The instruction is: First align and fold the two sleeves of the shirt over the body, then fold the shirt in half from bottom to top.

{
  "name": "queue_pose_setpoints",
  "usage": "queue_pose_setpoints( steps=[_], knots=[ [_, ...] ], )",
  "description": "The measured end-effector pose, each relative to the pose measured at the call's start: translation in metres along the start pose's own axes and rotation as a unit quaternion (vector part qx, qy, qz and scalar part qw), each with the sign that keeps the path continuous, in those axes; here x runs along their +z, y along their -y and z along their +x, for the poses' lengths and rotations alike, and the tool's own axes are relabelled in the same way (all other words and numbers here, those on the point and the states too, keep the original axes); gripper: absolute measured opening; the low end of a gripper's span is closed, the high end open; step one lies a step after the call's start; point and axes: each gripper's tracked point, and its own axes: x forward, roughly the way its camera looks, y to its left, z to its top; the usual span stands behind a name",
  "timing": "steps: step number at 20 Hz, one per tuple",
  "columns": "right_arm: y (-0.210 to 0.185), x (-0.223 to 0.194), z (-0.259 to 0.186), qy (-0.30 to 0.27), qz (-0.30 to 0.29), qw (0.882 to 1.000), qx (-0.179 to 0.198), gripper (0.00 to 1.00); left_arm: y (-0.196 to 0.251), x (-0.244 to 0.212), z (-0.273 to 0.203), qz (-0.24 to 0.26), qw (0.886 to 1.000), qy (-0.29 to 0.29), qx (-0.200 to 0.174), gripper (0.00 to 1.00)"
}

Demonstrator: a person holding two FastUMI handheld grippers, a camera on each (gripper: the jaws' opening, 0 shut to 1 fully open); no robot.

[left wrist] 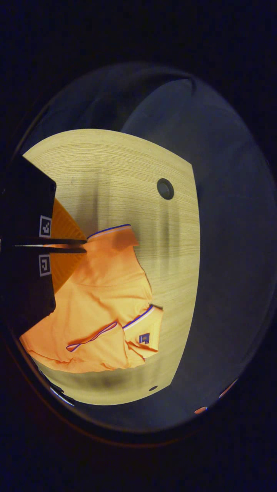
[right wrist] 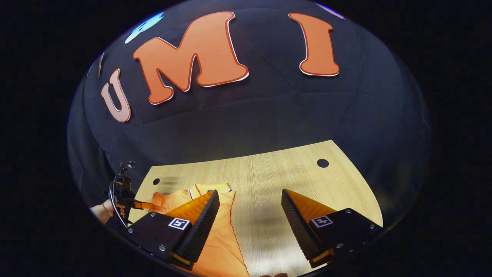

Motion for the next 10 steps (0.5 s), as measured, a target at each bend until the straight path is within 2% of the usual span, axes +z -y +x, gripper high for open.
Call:
queue_pose_setpoints(
  steps=[6,10],
  knots=[
    [0.0,0.004,-0.006,0.008,-0.002,1.0,0.016,0.98,0.059,0.023,-0.035,0.029,0.999,0.026,-0.027,0.01],
    [0.013,0.007,-0.01,0.013,-0.005,1.0,0.013,0.99,0.101,0.034,-0.048,0.063,0.997,0.035,-0.03,0.02]
  ],
)
